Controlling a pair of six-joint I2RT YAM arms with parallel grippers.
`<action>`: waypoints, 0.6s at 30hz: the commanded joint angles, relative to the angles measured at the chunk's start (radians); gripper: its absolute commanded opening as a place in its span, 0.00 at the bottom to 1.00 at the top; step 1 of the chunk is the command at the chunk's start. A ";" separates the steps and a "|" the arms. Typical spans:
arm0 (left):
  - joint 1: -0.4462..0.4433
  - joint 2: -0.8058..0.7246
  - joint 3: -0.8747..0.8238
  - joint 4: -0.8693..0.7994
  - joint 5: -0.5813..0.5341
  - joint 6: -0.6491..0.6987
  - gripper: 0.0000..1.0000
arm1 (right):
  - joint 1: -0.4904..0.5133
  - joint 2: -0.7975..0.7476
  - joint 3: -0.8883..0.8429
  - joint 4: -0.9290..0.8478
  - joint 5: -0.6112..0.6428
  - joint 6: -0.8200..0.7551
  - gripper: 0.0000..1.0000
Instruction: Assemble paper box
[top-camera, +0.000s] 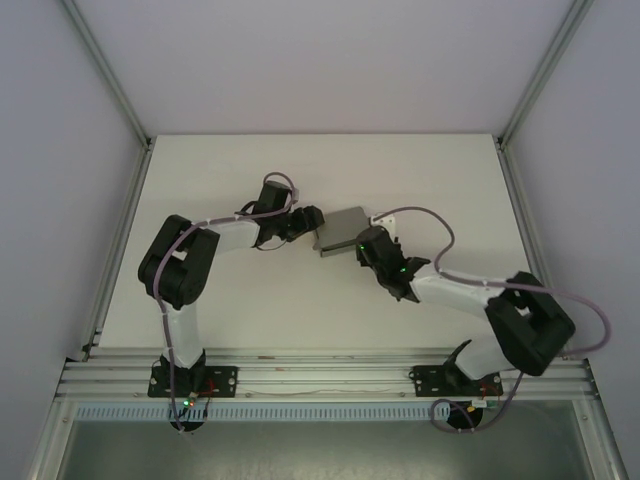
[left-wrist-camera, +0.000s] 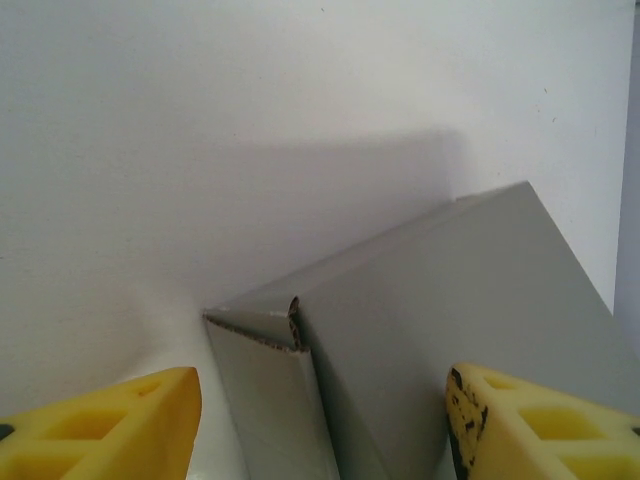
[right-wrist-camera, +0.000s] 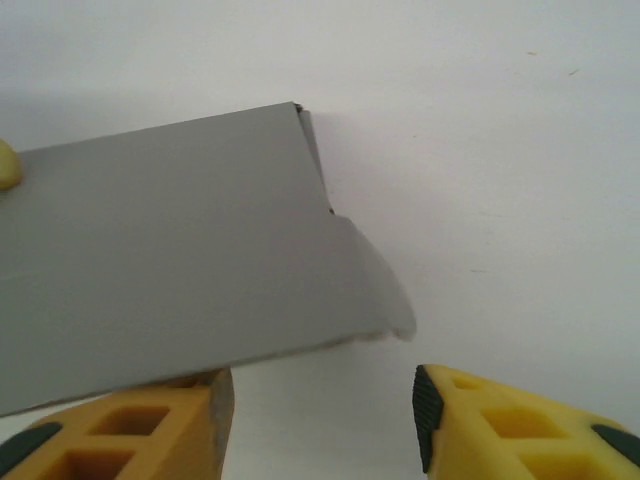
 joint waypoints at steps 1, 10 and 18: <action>-0.007 0.042 -0.026 0.005 0.015 0.032 0.64 | 0.004 -0.094 -0.035 -0.124 0.042 0.065 0.56; 0.004 0.093 -0.027 0.068 0.095 0.038 0.44 | -0.033 -0.235 -0.131 -0.047 0.008 0.171 0.99; 0.066 0.126 -0.105 0.254 0.232 -0.044 0.24 | -0.193 -0.190 -0.118 0.071 -0.313 0.244 1.00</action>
